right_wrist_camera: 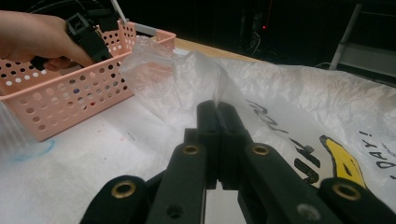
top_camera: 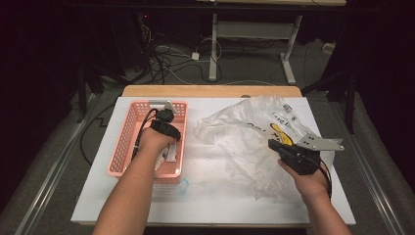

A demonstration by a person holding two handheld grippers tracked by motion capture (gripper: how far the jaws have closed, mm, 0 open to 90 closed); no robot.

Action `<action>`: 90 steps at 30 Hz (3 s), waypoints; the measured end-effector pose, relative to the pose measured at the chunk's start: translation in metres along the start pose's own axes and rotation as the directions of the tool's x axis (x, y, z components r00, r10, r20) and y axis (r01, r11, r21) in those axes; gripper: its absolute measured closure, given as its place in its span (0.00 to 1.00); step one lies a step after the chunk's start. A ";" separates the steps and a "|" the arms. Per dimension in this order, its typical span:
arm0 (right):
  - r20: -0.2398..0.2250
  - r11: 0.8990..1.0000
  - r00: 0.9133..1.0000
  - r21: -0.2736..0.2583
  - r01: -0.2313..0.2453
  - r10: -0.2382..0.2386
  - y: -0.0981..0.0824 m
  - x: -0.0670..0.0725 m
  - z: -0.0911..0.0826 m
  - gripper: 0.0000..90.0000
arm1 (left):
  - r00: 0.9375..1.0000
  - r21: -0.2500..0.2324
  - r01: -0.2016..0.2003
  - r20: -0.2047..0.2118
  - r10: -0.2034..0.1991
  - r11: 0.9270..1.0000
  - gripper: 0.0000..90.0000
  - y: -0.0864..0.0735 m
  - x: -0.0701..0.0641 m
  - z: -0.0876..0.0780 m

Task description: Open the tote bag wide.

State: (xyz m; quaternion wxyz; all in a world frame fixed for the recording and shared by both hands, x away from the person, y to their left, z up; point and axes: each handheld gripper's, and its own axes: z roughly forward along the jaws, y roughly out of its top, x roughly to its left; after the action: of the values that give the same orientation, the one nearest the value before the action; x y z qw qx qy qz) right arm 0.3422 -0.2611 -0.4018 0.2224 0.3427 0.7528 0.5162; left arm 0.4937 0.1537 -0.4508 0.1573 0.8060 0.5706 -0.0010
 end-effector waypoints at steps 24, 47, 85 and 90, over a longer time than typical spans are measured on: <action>0.002 1.000 1.000 0.003 0.002 -0.002 0.000 0.001 0.000 1.00 | 0.999 -0.077 0.021 0.048 -0.017 0.997 0.74 -0.001 -0.011 -0.001; 0.004 1.000 1.000 -0.002 0.004 -0.004 -0.001 0.001 -0.002 1.00 | 0.998 -0.409 -0.041 0.033 0.060 0.912 0.74 -0.029 -0.017 -0.037; -0.006 1.000 1.000 0.003 0.018 -0.018 -0.001 0.003 -0.001 1.00 | 0.968 -0.682 -0.179 0.006 0.250 0.709 0.74 -0.106 -0.035 -0.093; -0.007 1.000 1.000 0.006 0.020 -0.020 -0.002 0.004 0.000 1.00 | 0.963 -0.717 -0.174 0.021 0.270 0.675 0.74 -0.119 -0.039 -0.105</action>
State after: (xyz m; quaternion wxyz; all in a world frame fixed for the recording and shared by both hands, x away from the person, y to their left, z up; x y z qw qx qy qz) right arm 0.3388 -0.2582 -0.4032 0.2239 0.3341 0.7584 0.5129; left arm 0.3518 0.1804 -0.3746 0.4893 0.7447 0.4136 0.1870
